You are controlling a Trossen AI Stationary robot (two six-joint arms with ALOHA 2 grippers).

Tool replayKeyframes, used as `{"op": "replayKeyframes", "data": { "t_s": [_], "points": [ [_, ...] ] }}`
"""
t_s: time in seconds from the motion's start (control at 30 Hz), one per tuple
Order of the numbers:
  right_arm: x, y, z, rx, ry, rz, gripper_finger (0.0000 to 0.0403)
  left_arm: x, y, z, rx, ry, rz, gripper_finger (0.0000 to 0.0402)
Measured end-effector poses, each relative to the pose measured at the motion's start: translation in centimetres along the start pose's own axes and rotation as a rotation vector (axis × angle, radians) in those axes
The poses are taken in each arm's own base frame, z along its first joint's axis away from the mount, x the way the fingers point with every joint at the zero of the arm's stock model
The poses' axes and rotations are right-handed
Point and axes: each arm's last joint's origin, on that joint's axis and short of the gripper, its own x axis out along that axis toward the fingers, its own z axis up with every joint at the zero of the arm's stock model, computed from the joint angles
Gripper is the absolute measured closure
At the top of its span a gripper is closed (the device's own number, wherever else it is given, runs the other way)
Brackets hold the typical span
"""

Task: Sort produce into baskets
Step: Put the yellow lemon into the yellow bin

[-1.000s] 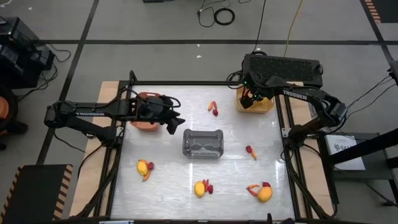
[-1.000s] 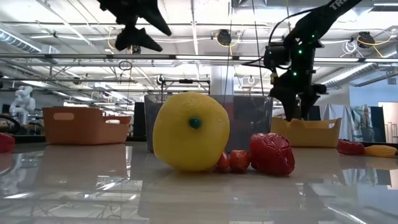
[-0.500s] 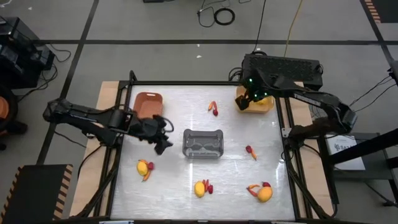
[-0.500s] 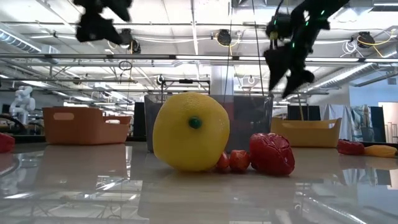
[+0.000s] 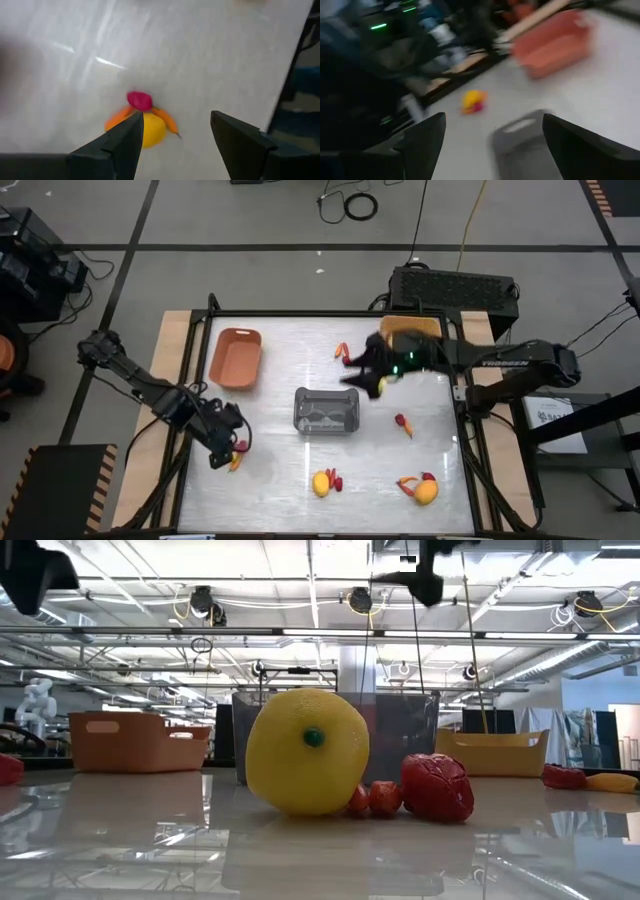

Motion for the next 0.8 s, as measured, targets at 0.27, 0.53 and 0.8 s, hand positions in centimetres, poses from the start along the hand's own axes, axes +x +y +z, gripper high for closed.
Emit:
{"op": "replayKeyframes", "data": {
  "t_s": [0.27,0.53,0.8],
  "points": [
    [3.0,5.0,-4.1,-0.002,0.062,0.173,0.0078,0.8,-1.4,-1.2,0.365,0.089,-0.044,0.0164],
    [5.2,5.9,-5.9,0.002,0.07,0.199,0.0078,4.7,-2.7,-1.5,0.891,0.286,-0.035,0.0164],
    [5.6,6.0,-6.5,0.022,0.1,0.199,0.0078,8.7,-2.7,-1.6,1.035,0.51,0.031,0.0164]
  ]
}}
